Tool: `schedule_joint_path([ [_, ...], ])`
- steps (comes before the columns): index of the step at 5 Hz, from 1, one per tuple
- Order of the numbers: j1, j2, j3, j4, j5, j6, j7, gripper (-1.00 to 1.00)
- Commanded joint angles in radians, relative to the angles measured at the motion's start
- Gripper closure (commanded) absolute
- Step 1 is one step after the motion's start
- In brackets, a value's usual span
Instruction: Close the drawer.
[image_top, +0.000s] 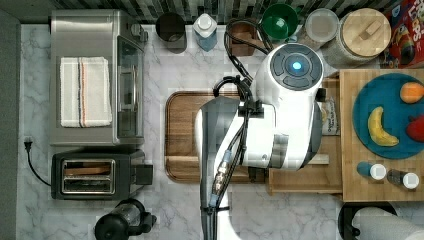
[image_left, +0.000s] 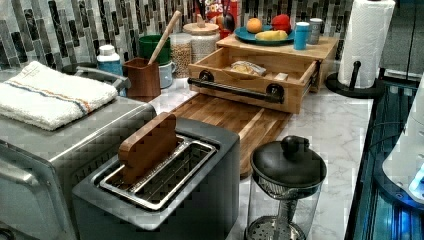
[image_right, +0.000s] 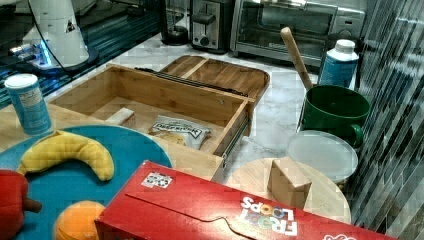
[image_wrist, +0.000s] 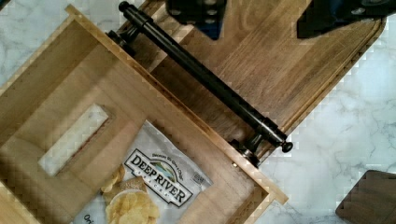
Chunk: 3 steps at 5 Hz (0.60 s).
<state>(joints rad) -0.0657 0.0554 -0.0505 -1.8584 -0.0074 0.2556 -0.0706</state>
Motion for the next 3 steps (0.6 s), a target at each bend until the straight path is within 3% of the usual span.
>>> schedule_joint_path([
  [1,0.000,0.007,-0.001,0.000,0.000,0.001,-0.002,1.00],
  [2,0.000,0.007,-0.001,0.000,0.000,0.001,-0.002,1.00],
  [3,0.010,-0.049,0.014,-0.112,0.031,0.103,-0.155,-1.00],
])
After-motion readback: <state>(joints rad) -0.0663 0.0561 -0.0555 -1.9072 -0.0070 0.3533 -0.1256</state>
